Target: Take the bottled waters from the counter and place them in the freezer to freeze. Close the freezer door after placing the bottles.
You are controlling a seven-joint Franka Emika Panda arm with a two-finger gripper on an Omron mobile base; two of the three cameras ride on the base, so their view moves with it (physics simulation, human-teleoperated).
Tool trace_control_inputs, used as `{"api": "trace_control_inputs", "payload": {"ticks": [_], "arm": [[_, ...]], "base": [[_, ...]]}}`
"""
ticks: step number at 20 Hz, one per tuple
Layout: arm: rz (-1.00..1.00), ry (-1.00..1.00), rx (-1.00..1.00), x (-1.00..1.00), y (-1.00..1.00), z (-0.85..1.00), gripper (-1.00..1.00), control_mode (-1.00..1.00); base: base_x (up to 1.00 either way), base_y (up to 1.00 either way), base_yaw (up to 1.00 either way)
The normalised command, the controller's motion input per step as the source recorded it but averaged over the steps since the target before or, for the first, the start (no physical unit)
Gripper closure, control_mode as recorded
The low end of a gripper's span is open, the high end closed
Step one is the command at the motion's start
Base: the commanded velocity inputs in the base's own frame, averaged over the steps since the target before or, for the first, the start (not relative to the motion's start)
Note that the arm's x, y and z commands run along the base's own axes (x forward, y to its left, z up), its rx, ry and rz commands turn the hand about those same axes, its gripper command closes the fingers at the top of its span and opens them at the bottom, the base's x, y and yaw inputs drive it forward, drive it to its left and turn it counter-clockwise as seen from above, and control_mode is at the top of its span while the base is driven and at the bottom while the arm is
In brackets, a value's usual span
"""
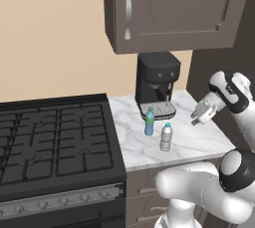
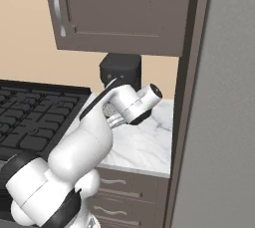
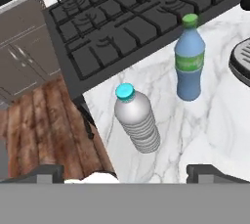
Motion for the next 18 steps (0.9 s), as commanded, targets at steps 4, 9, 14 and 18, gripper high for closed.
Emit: {"api": "trace_control_inputs", "payload": {"ticks": [4,9,14,18], "arm": [[0.25,-0.27,0.02,0.0,0.0,-0.33,-1.0,-1.0],[0.15,-0.41,0.03,0.0,0.0,-0.32,-1.0,-1.0],[0.12,-0.33,0.1,0.06,0.0,-0.18,-1.0,-1.0],[0.11,-0.2,0.16,0.22,0.0,-0.14,-1.0,-1.0]], "base": [[0.0,0.0,0.0],[0.0,0.0,0.0],[0.0,0.0,0.0],[0.0,0.0,0.0]]}}
